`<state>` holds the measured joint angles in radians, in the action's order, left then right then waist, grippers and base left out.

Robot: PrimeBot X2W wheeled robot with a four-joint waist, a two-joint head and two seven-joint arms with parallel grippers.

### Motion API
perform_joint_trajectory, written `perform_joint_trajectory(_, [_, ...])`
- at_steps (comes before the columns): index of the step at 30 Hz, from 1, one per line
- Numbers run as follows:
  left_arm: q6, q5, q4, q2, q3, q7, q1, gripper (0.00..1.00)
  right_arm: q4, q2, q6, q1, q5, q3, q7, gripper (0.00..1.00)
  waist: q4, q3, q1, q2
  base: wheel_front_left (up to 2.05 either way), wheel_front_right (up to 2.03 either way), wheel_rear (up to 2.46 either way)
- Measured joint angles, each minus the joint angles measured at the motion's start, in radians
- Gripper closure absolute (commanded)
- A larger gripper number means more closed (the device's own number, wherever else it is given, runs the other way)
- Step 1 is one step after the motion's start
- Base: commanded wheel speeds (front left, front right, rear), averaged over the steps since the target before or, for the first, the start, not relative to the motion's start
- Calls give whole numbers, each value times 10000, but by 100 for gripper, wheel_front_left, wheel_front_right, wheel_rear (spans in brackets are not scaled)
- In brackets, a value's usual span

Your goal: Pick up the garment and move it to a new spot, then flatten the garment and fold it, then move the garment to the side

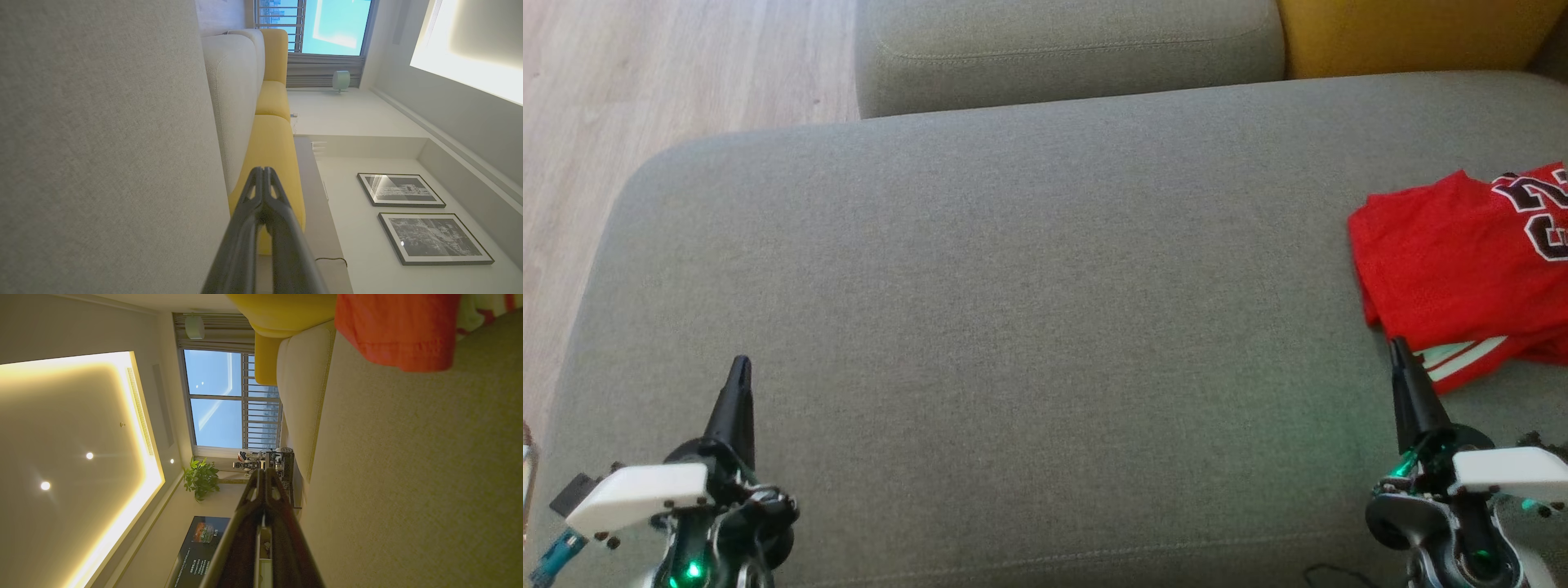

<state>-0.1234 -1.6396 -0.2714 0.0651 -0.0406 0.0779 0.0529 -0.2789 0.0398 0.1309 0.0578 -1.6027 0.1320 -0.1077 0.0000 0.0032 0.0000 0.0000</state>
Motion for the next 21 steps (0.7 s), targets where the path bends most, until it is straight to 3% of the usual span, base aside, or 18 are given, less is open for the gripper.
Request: perform_joint_trajectory(21, [0,15,0,-31,-67,54,0,100,0,0,0,0,0,0,0,100,0,-1,0,0,0,0,0])
